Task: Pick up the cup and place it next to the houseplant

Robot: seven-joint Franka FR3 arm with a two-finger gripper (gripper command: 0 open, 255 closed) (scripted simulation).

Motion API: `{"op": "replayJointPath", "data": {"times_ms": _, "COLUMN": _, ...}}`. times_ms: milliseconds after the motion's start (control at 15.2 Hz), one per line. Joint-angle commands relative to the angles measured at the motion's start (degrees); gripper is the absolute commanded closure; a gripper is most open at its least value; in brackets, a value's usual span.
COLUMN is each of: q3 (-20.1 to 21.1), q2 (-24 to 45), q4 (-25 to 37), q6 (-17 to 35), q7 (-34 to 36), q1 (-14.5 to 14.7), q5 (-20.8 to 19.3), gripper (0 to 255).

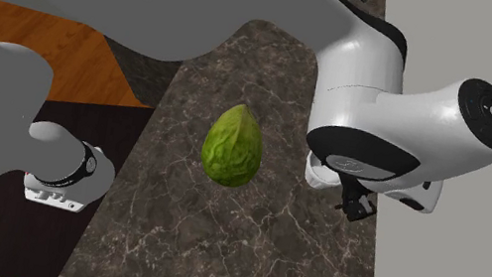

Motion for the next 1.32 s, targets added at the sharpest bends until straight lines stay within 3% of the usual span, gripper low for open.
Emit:
{"op": "replayJointPath", "data": {"times_ms": 0, "q3": 0.0, "q2": 0.04, "q4": -0.1, "q6": 0.16, "q7": -0.02, "q1": 0.0, "q5": 0.02, "gripper": 0}}
{"op": "replayJointPath", "data": {"times_ms": 264, "q3": 0.0, "q2": 0.04, "q4": -0.09, "q6": 0.15, "q7": -0.02, "q1": 0.0, "q5": 0.02, "gripper": 0}}
{"op": "replayJointPath", "data": {"times_ms": 330, "q3": 0.0, "q2": 0.04, "q4": -0.09, "q6": 0.15, "q7": -0.02, "q1": 0.0, "q5": 0.02, "gripper": 255}}
{"op": "replayJointPath", "data": {"times_ms": 924, "q3": 0.0, "q2": 0.04, "q4": -0.1, "q6": 0.16, "q7": -0.02, "q1": 0.0, "q5": 0.02, "gripper": 255}}
{"op": "replayJointPath", "data": {"times_ms": 1254, "q3": -0.11, "q2": -1.56, "q4": 1.64, "q6": -3.14, "q7": 0.51, "q1": 0.01, "q5": -0.36, "gripper": 255}}
